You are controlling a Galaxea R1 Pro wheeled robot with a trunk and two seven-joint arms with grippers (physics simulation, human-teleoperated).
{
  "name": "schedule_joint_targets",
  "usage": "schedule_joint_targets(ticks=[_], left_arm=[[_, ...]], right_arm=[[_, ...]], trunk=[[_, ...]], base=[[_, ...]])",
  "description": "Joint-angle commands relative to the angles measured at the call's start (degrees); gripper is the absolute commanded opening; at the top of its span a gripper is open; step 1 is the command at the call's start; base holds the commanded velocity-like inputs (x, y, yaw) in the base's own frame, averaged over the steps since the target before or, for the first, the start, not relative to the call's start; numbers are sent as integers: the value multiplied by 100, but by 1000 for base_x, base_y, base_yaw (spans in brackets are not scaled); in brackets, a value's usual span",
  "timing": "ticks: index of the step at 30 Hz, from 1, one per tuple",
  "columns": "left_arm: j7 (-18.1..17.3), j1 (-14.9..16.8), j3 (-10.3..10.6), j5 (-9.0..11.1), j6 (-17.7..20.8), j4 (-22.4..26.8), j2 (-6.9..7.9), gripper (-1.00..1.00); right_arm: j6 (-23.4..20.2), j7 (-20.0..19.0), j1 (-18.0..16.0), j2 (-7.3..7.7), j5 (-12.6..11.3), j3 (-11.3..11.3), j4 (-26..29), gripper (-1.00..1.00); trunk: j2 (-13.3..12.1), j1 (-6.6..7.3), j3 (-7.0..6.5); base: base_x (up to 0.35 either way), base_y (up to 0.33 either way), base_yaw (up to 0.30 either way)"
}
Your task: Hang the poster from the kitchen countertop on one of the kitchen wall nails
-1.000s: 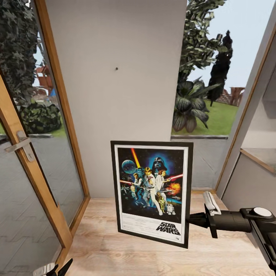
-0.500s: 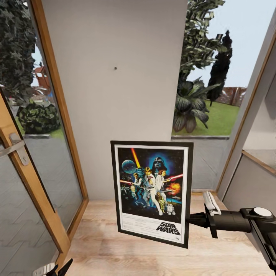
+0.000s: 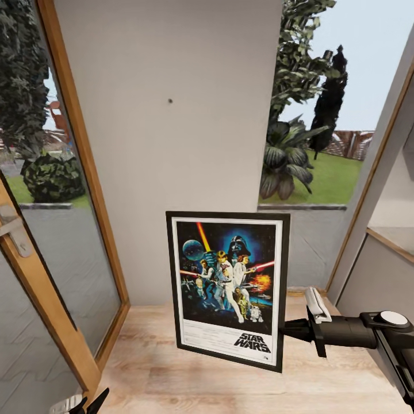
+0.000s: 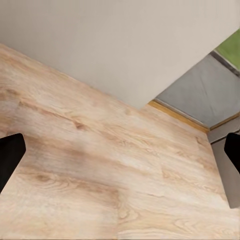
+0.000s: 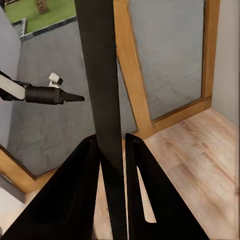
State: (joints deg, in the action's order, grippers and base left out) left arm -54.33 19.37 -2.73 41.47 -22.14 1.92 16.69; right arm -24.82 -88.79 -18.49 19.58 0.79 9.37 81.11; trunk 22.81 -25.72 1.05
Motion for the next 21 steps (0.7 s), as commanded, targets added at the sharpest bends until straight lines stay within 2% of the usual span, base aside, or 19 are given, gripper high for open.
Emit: schedule_joint_targets(ticks=[1, 21], left_arm=[[-17, 6, -26, -24, -27, -7, 1, 100], [-17, 6, -26, -24, -27, -7, 1, 100]], right_arm=[[-76, -33, -5, -1, 8, 3, 2, -100], [-74, -33, -5, -6, 9, 3, 1, -100]], trunk=[[11, -7, 11], [11, -7, 11]], base=[[324, 0, -1], [336, 0, 0]])
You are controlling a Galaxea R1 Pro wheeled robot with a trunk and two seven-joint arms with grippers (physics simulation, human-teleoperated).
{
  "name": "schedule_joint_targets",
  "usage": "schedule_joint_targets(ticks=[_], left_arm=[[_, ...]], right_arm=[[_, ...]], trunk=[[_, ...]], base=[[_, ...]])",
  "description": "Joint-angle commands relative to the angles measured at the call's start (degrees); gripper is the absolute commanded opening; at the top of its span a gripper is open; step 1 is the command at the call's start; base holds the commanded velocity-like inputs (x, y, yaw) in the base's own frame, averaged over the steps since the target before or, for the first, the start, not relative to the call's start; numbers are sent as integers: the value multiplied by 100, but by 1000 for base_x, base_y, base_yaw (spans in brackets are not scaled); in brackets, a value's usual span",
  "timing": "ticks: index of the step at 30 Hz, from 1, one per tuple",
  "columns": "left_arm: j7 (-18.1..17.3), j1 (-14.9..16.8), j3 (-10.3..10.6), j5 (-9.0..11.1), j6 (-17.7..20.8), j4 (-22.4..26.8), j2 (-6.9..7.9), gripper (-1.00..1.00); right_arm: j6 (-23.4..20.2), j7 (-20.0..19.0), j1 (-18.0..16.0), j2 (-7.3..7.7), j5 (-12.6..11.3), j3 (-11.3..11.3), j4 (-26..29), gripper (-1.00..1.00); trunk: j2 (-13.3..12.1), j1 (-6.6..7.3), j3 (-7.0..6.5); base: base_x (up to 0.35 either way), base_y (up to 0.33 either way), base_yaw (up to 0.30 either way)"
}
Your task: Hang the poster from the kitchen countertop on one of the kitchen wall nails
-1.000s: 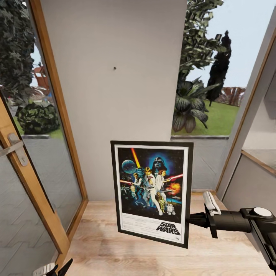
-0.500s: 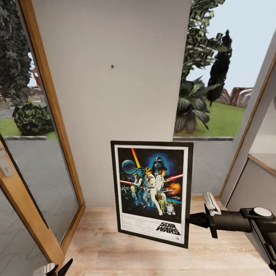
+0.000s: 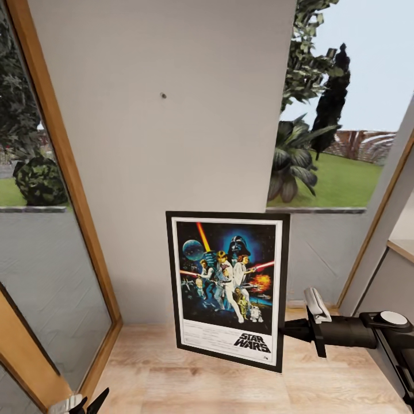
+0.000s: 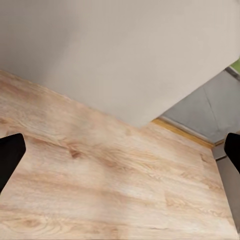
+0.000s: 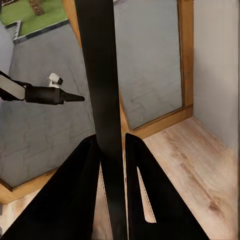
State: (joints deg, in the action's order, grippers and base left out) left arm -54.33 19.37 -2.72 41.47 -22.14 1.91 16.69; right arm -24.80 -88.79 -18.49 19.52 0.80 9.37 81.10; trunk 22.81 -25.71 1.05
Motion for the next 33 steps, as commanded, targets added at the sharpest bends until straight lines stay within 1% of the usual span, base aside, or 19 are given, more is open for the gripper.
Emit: schedule_joint_targets(ticks=[1, 15, 19, 22, 23, 24, 25, 28, 29, 30, 31, 33], left_arm=[[-17, 6, -26, -24, -27, -7, 1, 100], [-17, 6, -26, -24, -27, -7, 1, 100], [-17, 6, -26, -24, -27, -10, 1, 100], [-33, -28, -35, -24, -19, -41, -32, 100], [-31, -270, -35, -19, -14, -50, -42, 100], [-29, -288, -35, -21, -13, -50, -42, 100], [-21, -311, -35, -22, -10, -51, -43, 100], [-19, -315, -37, -20, -10, -51, -43, 100], [-18, -317, -39, -20, -10, -51, -40, 100], [-18, -317, -40, -21, -10, -51, -39, 100], [-16, -318, -42, -21, -8, -51, -37, 100], [-13, -319, -42, -22, -5, -51, -36, 100]], right_arm=[[-75, -33, -5, 0, 8, 3, 2, -100], [-69, -33, -5, -16, 6, 3, 2, -100], [-68, -33, -5, -24, 1, 3, 2, -100], [-87, -42, -5, -90, -22, -8, 13, -100], [-125, -29, -20, -394, -29, -16, 47, -100], [-140, -27, -45, -492, -31, -15, 55, -100], [-485, -25, -167, -720, -41, -22, 144, -100], [-806, -25, -374, -834, -43, -50, 233, -100], [-957, -25, -537, -916, -44, -72, 272, -100], [-1015, -25, -624, -949, -44, -80, 286, -100], [-1138, -25, -814, -1010, -44, -95, 304, -100], [-1310, -24, -999, -1060, -45, -132, 316, -100]], trunk=[[11, -7, 11], [11, -7, 11], [11, -7, 11], [11, -7, 11], [11, -7, 11], [11, -7, 11], [11, -7, 11], [11, -7, 11], [11, -7, 11], [11, -7, 11], [11, -7, 11], [11, -7, 11]], base=[[338, 0, 0], [332, 0, 0], [149, 0, 0], [6, 0, 0], [0, 0, 0], [0, 0, 0], [0, 0, 0], [0, 0, 0], [0, 0, 0], [0, 0, 0], [0, 0, 0], [0, 0, 0]])
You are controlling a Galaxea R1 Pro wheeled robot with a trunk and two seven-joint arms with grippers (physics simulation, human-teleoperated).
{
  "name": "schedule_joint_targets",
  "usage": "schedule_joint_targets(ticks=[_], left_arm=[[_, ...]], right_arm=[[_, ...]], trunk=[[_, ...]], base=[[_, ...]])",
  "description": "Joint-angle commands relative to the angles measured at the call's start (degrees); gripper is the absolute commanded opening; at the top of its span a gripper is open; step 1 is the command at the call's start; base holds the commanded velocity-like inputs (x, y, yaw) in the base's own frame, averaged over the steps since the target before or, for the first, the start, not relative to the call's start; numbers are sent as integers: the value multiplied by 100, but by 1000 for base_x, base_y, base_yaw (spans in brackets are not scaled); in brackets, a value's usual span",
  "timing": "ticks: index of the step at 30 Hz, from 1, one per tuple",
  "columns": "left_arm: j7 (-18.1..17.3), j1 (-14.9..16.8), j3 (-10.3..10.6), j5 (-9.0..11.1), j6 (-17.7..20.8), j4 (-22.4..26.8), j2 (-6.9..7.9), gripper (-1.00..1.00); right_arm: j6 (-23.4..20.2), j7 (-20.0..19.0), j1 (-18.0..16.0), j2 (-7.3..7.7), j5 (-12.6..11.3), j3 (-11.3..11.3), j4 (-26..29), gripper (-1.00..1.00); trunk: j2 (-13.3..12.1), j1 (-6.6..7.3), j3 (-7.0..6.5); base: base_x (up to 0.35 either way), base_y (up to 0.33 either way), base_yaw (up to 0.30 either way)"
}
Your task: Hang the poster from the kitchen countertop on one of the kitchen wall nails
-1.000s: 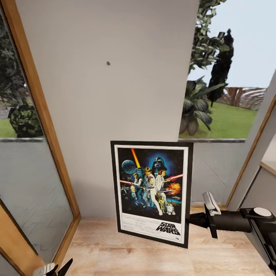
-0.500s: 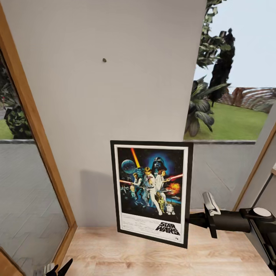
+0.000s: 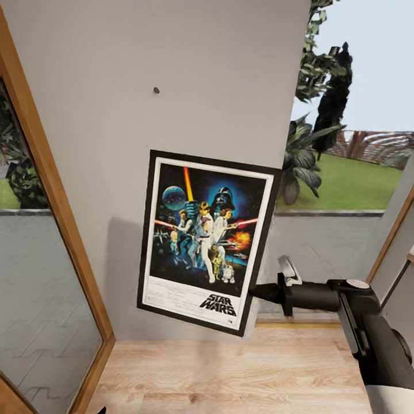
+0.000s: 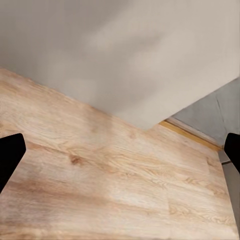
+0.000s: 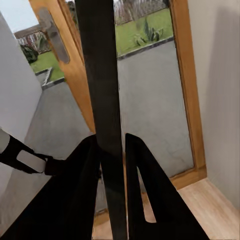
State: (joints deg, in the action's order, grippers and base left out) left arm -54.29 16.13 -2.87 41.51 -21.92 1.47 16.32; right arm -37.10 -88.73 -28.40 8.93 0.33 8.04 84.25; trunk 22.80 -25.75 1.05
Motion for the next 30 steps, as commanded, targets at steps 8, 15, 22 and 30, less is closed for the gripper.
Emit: schedule_joint_targets(ticks=[8, 15, 22, 30], left_arm=[[11, 4, -28, -28, -24, -7, 2, 100], [11, 4, -29, -29, -26, -7, 10, 100], [9, 4, -30, -28, -29, -7, 12, 100], [6, 4, -29, -29, -31, -1, 20, 100]], right_arm=[[-906, -31, -1313, -204, 7, -497, 28, -100], [-1668, 199, -2573, -405, 70, -1203, -24, -100], [-1992, 623, -3371, -418, 77, -1414, -443, -100], [-2045, 1039, -4033, -371, 98, -1445, -1291, -100]], trunk=[[12, -3, 11], [12, -3, 11], [12, -3, 11], [12, -3, 11]], base=[[0, 0, 0], [0, 0, 0], [0, 0, 0], [0, 0, 0]])
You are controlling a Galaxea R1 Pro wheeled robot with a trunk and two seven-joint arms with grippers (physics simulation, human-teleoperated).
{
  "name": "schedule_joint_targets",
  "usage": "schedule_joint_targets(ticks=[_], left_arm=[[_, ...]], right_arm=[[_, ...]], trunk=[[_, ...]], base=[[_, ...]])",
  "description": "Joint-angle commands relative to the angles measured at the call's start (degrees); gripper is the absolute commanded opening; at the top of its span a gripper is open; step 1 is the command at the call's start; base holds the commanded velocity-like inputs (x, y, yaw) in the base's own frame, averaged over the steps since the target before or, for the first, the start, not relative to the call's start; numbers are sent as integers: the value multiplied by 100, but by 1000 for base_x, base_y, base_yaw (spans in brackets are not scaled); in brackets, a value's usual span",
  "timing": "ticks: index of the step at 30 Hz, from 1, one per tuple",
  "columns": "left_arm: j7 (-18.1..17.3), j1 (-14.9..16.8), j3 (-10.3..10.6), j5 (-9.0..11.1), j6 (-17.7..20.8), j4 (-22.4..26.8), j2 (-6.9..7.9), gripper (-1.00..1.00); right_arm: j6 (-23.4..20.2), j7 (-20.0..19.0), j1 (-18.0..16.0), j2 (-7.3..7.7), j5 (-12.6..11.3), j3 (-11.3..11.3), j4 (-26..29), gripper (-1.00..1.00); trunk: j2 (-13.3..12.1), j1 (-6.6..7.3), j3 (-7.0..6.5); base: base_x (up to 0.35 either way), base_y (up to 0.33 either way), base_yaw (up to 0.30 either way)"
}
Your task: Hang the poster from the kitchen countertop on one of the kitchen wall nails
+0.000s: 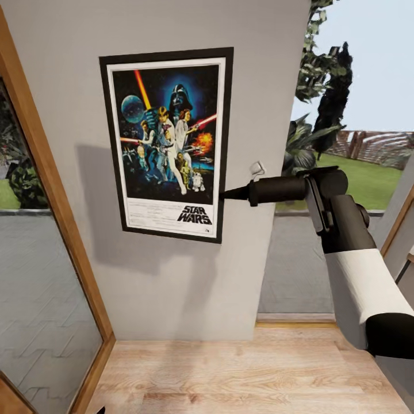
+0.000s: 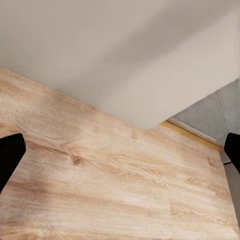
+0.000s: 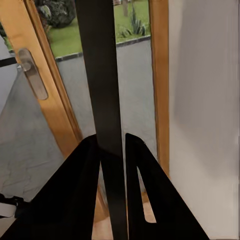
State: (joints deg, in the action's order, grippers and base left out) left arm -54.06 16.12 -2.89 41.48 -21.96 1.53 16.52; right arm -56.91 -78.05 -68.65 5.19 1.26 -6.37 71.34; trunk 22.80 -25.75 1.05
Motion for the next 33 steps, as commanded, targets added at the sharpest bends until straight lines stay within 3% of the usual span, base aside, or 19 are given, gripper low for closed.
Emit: schedule_joint_targets(ticks=[1, 33], left_arm=[[-16, 5, -28, -26, -28, -10, 1, 100], [-16, 5, -27, -26, -28, -4, 1, 100]], right_arm=[[-65, -15, -25, 4, 5, -9, -20, -100], [-66, -25, -332, -44, -29, -209, -260, -100]], trunk=[[12, -4, 11], [12, -4, 11]], base=[[0, 0, 0], [0, 0, 0]])
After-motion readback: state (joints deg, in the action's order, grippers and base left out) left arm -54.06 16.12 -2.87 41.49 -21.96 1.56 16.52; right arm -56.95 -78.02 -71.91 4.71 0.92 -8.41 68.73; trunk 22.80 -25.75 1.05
